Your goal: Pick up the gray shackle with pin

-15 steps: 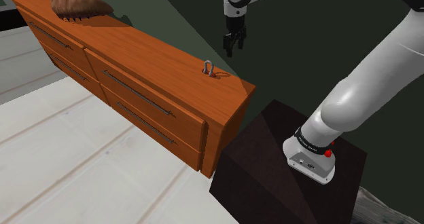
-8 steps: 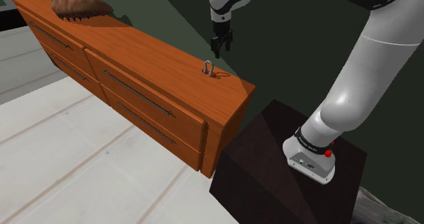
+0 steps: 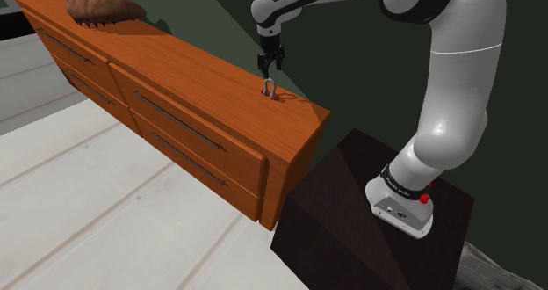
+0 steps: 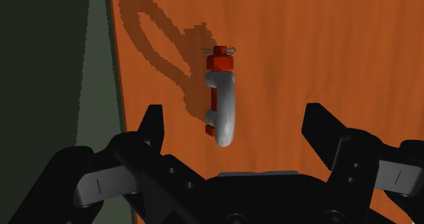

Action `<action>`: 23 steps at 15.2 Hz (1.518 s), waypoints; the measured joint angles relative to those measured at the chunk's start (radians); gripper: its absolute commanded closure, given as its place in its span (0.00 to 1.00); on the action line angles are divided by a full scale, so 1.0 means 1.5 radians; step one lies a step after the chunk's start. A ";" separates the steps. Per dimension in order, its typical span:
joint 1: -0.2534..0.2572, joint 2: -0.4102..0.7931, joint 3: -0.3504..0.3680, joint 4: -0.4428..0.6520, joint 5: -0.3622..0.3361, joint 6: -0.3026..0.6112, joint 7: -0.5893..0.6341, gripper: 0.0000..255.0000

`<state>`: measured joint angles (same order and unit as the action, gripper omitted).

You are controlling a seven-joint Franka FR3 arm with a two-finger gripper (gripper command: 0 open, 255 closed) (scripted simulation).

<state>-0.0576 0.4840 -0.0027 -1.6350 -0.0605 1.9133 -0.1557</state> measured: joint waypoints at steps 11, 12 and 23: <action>-0.001 0.033 0.000 -0.012 -0.001 0.046 0.001 1.00; -0.001 0.033 0.000 -0.012 -0.001 0.046 0.001 1.00; -0.001 0.016 0.000 -0.002 0.000 0.018 -0.001 1.00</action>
<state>-0.0592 0.5080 -0.0031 -1.6381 -0.0606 1.9410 -0.1568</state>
